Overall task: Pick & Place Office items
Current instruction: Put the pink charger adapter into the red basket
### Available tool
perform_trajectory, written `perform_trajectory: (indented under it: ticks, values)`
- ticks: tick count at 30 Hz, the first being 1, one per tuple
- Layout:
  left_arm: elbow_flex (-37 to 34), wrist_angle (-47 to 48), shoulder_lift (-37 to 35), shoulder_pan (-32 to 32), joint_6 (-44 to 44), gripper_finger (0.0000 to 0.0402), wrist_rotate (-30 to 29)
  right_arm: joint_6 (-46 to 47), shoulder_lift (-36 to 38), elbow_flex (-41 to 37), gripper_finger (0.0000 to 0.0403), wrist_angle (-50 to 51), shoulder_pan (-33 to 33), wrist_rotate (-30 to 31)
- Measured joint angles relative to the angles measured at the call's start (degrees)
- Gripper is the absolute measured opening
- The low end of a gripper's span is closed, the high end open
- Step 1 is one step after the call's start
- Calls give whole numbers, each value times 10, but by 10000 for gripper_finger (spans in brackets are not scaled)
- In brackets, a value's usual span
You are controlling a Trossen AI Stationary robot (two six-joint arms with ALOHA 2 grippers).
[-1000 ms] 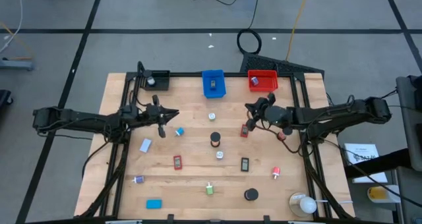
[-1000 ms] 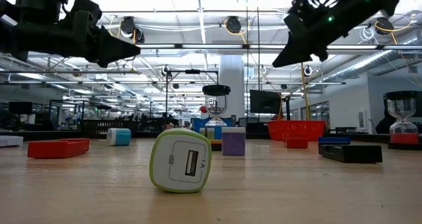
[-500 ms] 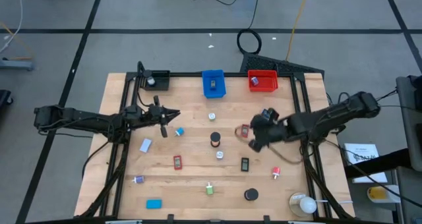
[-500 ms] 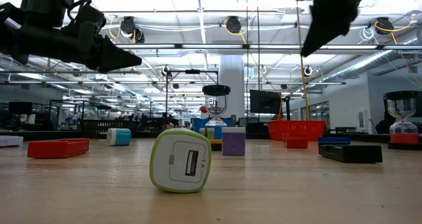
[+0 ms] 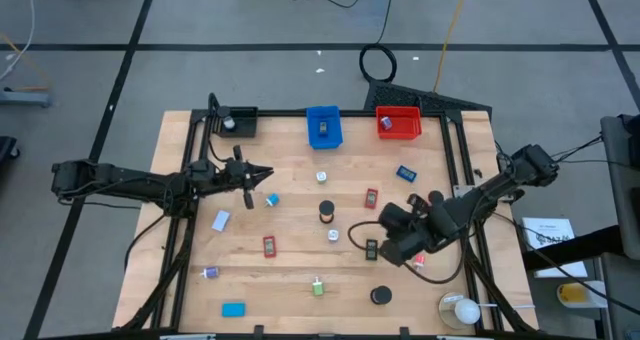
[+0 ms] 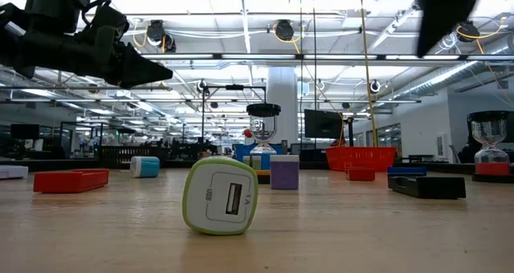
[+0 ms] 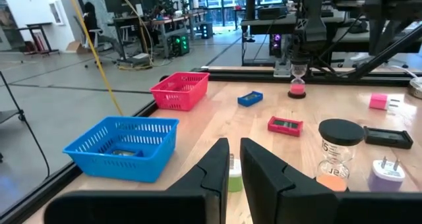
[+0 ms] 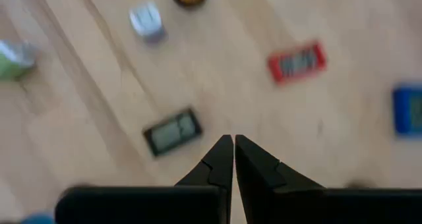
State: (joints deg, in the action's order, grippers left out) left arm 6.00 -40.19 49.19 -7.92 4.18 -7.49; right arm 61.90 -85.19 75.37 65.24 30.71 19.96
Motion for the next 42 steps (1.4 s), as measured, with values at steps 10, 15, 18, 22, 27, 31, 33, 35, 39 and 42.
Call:
perform_trajectory:
  ticks: [10,15,18,22,27,31,33,35,39,42]
  values:
    - [0,0,0,0,0,47,0,361,0,-17,137,97,131,-78]
    - [0,0,0,0,0,47,0,520,0,-75,198,69,181,-83]
    - [0,1,0,0,0,47,0,560,0,-110,225,60,182,-83]
    - [0,1,0,0,0,47,0,558,0,-152,250,15,164,-109]
    - [0,1,0,0,0,47,0,528,0,-204,260,-94,142,-115]
    - [0,1,0,0,0,47,0,513,0,-245,257,-121,131,-156]
    - [0,1,0,0,0,47,0,511,0,-257,255,-121,131,-158]
    - [0,1,0,0,0,47,0,499,0,-263,249,-126,131,-166]
    - [0,1,0,0,0,47,0,475,0,-274,222,-153,131,-187]
    - [0,1,0,0,0,47,0,426,0,-274,199,-156,130,-202]
